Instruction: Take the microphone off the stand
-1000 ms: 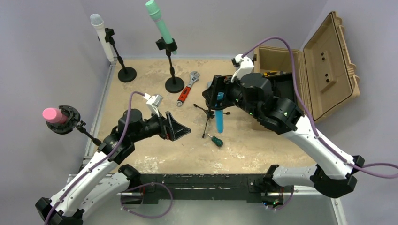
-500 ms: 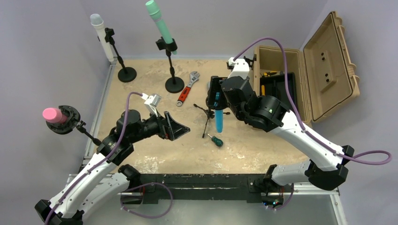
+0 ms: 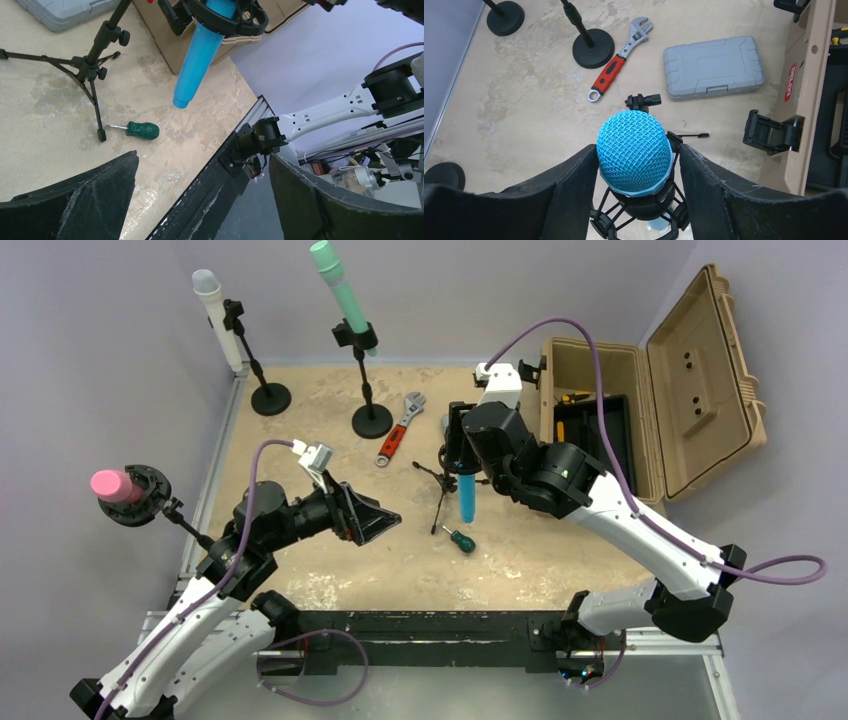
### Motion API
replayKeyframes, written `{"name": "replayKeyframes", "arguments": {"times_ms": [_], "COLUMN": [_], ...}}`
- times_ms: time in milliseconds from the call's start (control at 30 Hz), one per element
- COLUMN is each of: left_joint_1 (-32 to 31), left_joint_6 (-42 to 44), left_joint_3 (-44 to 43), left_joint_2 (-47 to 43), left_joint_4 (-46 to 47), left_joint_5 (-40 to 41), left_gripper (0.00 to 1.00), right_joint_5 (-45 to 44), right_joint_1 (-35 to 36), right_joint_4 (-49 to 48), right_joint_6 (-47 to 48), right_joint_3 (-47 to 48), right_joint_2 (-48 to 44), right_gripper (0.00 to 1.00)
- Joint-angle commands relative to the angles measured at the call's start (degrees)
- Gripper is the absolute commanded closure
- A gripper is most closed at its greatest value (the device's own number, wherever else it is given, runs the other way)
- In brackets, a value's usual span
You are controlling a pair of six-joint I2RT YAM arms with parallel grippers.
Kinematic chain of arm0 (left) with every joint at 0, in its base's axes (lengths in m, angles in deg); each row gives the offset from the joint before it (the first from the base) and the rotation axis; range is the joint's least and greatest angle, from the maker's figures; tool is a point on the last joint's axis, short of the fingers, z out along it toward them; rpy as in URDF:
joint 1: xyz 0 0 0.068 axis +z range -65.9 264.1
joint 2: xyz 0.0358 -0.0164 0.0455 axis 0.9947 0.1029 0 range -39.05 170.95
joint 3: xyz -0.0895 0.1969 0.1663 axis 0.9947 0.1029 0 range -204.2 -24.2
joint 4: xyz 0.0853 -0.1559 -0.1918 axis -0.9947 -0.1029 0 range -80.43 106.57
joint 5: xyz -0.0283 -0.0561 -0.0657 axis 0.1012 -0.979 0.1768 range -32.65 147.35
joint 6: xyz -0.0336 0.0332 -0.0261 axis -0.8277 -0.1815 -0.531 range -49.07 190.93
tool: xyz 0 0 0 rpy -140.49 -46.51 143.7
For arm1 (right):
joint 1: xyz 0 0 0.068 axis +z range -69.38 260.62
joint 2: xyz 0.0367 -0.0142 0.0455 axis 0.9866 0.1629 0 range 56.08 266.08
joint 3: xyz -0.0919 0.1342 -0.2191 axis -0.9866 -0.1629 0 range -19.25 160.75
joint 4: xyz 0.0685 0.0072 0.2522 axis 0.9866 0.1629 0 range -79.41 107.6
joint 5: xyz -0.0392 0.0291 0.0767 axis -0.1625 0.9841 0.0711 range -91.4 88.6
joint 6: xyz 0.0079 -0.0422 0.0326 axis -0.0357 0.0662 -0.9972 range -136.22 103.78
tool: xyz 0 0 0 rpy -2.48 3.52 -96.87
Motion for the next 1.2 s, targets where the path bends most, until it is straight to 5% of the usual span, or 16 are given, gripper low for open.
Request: {"name": "replayKeyframes", "arguments": {"times_ms": [0,300,700,1167], "left_joint_1": [-0.25,-0.20,-0.21,-0.13], "left_joint_6": [2.03,2.54,3.01,3.16], "left_joint_3": [-0.97,-1.89,-7.30,-13.13], "left_joint_2": [-1.55,-1.79,1.50,4.55], "left_joint_4": [2.97,0.85,-3.98,-4.39], "left_joint_5": [-0.62,0.89,3.49,2.31], "left_gripper": [0.00,0.00,0.01,0.02], "right_joint_5": [-1.64,-1.45,-1.57,-3.11], "right_joint_1": [0.28,0.28,0.28,0.27], "right_joint_4": [-2.88,-4.05,-6.00,-10.77], "right_joint_6": [2.47,5.55,12.46,21.81], "right_joint_3": [0.07,2.26,15.84,37.59], "right_joint_2": [0.00,0.17,2.51,8.33], "right_gripper": [0.44,0.79,1.00,1.00]}}
